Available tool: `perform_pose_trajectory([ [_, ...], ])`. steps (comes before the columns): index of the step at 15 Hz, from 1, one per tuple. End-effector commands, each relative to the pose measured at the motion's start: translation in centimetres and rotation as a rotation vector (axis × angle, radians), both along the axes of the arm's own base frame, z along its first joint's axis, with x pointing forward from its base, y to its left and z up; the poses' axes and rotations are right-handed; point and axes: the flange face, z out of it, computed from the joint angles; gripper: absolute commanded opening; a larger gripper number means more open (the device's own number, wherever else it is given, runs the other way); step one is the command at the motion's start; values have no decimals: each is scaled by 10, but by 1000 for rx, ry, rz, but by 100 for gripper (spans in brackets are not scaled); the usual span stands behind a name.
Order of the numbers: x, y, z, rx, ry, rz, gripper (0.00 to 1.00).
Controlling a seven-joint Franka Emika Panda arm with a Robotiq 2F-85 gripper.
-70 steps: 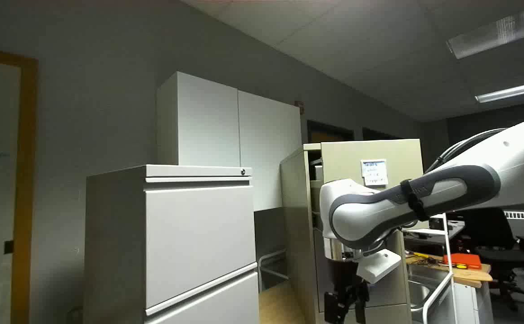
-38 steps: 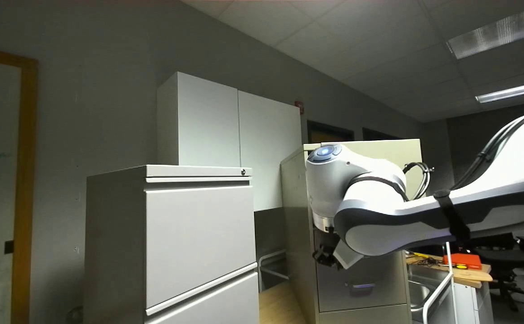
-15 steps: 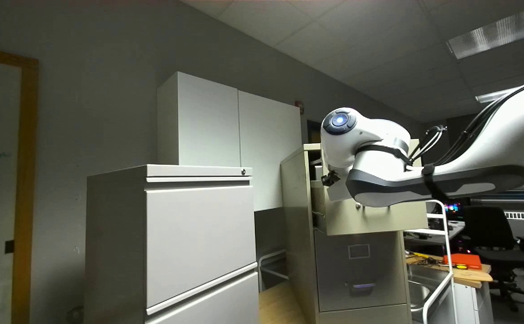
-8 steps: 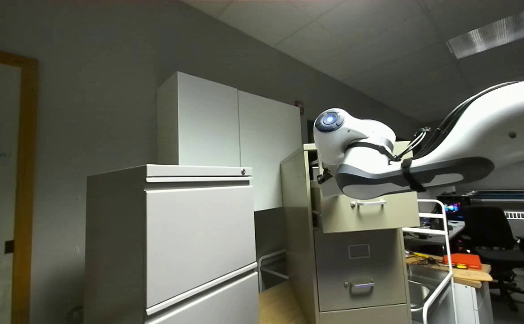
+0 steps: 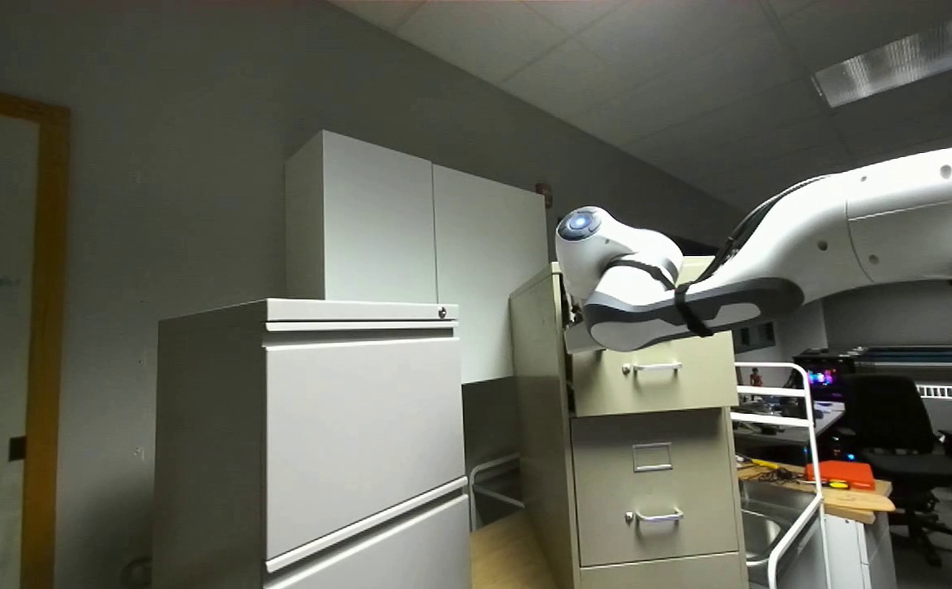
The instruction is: Close the top drawer of the cabinet at the right
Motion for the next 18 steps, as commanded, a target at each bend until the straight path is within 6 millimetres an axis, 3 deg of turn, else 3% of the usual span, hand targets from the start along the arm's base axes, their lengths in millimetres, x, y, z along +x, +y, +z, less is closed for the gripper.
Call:
perform_pose_trajectory([
  [1,55,-38,-14,46,4,26,0],
  [8,71,-60,-8,95,7,24,0],
  [18,87,-84,-15,117,37,21,0],
])
